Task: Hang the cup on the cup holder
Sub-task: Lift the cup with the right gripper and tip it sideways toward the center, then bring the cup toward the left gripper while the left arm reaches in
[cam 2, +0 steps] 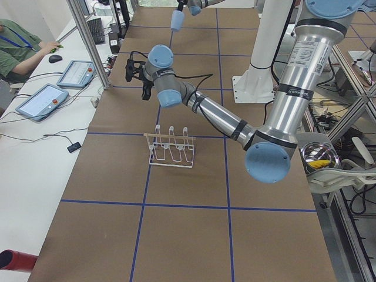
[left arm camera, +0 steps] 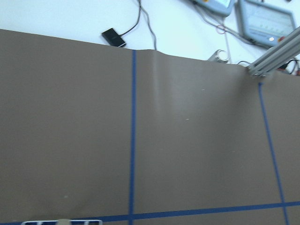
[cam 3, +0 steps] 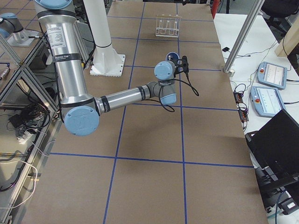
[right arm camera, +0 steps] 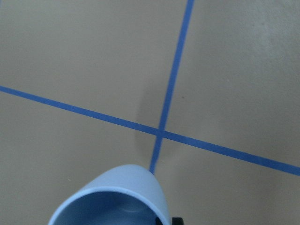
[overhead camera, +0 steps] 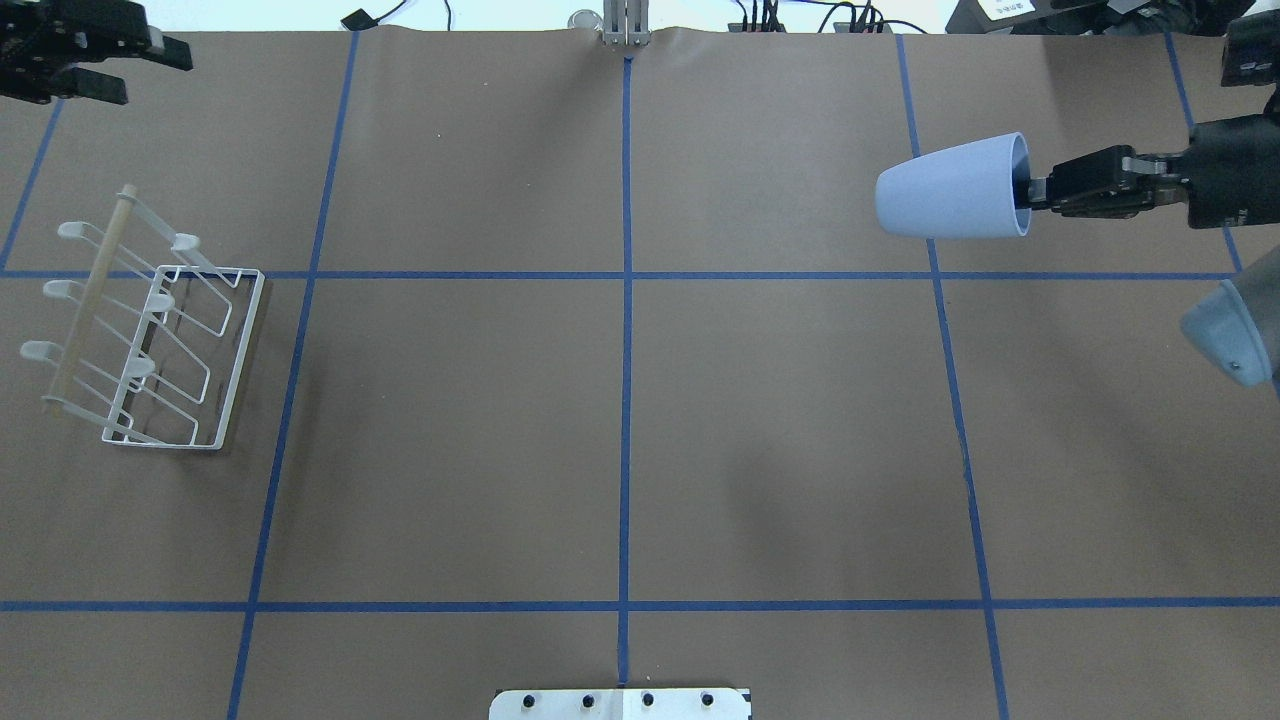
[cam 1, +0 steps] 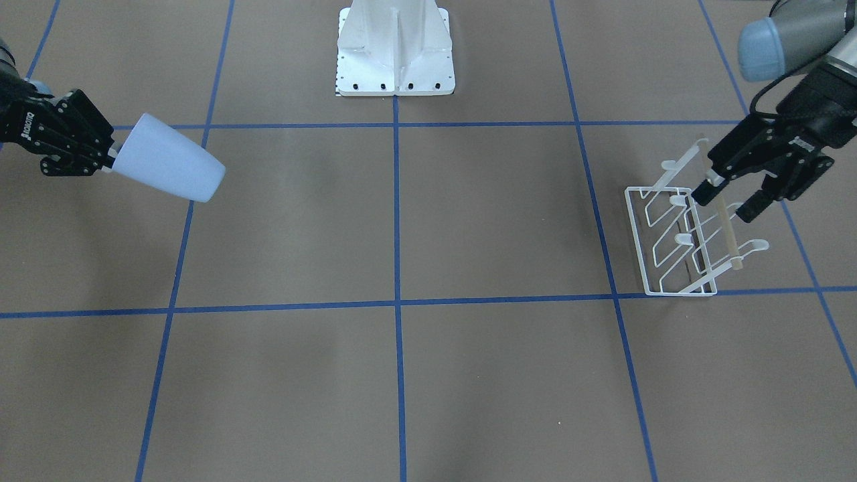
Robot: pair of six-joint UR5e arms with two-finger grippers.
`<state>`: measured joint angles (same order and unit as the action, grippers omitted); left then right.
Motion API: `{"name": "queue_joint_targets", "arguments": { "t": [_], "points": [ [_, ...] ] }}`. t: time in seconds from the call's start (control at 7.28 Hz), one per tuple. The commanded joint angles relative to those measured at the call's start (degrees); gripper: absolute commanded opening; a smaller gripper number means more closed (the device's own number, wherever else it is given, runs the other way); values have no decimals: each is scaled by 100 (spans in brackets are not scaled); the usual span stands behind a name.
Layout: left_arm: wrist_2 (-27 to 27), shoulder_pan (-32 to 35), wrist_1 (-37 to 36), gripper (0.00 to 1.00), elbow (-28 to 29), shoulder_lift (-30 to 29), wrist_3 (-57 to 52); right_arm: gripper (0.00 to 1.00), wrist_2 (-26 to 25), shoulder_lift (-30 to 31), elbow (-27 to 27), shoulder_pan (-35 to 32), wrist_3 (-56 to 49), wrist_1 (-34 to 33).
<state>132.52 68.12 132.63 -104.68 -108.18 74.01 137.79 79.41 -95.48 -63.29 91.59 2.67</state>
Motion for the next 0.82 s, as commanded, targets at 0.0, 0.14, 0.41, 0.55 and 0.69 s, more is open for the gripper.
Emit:
{"name": "queue_joint_targets", "arguments": {
  "t": [0.0,0.14,0.41,0.55,0.69],
  "points": [
    [-7,-420,911,97,-95,-465,1776,0,-748,5,-442,498,1469,1363],
    [-7,-666,1366,97,-166,-623,2584,0,-1162,-4,-672,928,1597,1507],
    [-773,-1307,1844,97,-332,-967,3834,0,-2372,-30,-1085,1973,1590,1500],
    [-1685,-2084,2220,97,-490,-968,4318,0,-2962,-291,-1113,2475,1572,1500],
    [-2608,-2693,2432,97,-614,-985,4784,0,-3099,-425,-1087,2619,1581,1482]
  ]
}}
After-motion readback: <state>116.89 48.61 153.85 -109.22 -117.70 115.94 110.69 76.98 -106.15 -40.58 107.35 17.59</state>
